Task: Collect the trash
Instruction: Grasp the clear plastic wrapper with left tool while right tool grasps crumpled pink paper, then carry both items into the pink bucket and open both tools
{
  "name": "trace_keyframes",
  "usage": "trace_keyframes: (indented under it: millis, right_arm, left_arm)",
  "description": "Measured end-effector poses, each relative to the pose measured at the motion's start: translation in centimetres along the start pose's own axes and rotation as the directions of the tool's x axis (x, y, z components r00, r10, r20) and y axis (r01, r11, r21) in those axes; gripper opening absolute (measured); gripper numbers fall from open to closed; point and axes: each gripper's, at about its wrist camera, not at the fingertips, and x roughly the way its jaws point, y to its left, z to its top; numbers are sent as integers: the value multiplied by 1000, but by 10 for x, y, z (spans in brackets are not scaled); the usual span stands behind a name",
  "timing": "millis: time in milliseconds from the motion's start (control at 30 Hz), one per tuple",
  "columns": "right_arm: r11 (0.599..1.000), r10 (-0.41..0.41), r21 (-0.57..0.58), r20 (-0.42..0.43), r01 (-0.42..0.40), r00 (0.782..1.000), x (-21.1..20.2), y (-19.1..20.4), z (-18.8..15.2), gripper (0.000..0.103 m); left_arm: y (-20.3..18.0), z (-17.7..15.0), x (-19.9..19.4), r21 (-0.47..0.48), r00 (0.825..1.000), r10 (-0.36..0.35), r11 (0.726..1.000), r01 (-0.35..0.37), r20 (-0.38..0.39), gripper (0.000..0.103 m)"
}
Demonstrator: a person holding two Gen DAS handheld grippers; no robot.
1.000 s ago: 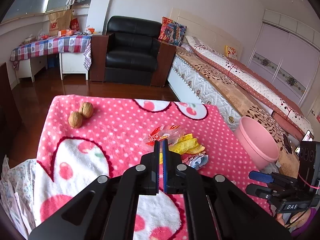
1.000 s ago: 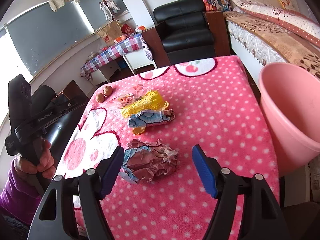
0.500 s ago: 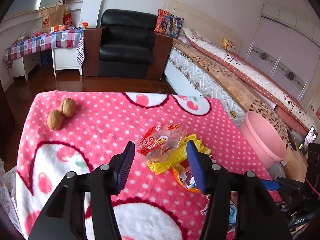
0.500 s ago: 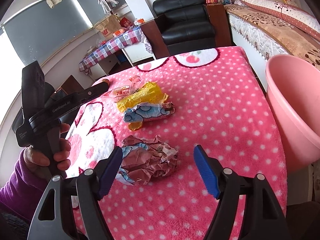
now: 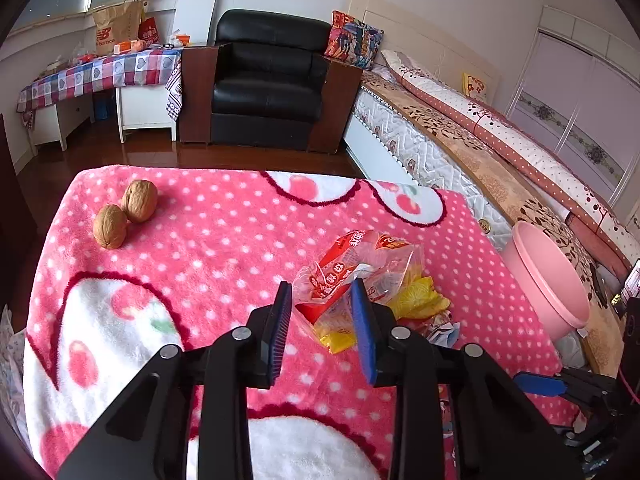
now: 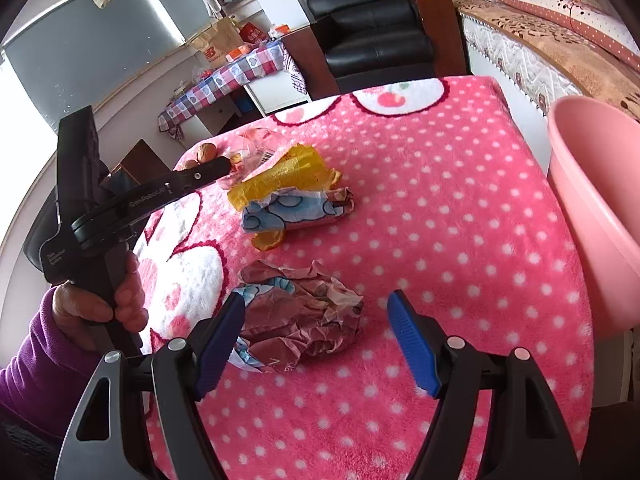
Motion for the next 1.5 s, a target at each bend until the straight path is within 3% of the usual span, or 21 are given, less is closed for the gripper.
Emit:
trace_keyframes:
  millis: [100, 133, 267, 333, 367, 400, 500, 667, 967, 1233, 1500]
  right_arm:
    - [1000, 11, 18, -15, -11, 1000, 5, -3, -1, 73]
    - [1000, 11, 22, -18, -11, 1000, 7, -4, -2, 73]
    - [1000, 13, 19, -17, -13, 1000, 10, -2, -3, 73]
    - [999, 33, 12, -21, -33, 999, 10, -2, -3, 62]
    - [999, 40, 10, -27, -40, 999, 10, -1, -4, 46]
    - [1000, 28, 6, -31, -28, 999, 10, -1, -5, 40]
    - [999, 46, 5, -18, -46, 999, 5, -1, -7, 33]
    - [999, 49, -5, 37, -49, 998, -17, -3, -9, 32]
    - [999, -40, 34, 196, 33, 980, -73, -32, 3, 32]
    - [979, -180, 148, 295, 142, 938, -122, -90, 7, 32]
    - [942, -311, 232, 331, 242, 891, -151, -141, 3, 32]
  left_arm:
    - [-2, -1, -12, 0, 1000, 0, 1000, 0, 23, 23]
    - [-2, 0, -18, -3, 999, -2, 1000, 2, 34, 16]
    - [-6, 2, -38, -14, 997, -6, 1000, 8, 74, 16]
    - [-9, 2, -47, -5, 996, -5, 1000, 5, 93, 15]
    - [-11, 2, -52, 0, 995, -3, 1000, 3, 100, 15]
    - [-13, 2, -55, 3, 995, -4, 1000, 4, 103, 15]
    - [-20, 1, -62, 9, 994, -13, 1000, 12, 109, 15]
    - [-33, 2, -71, 20, 992, -36, 999, 34, 119, 15]
    - [-84, 6, -65, 81, 989, -106, 992, 98, 103, 15]
    - [-138, 11, -45, 139, 981, -179, 976, 169, 69, 15]
    - [-188, 12, -18, 190, 973, -232, 956, 224, 20, 15]
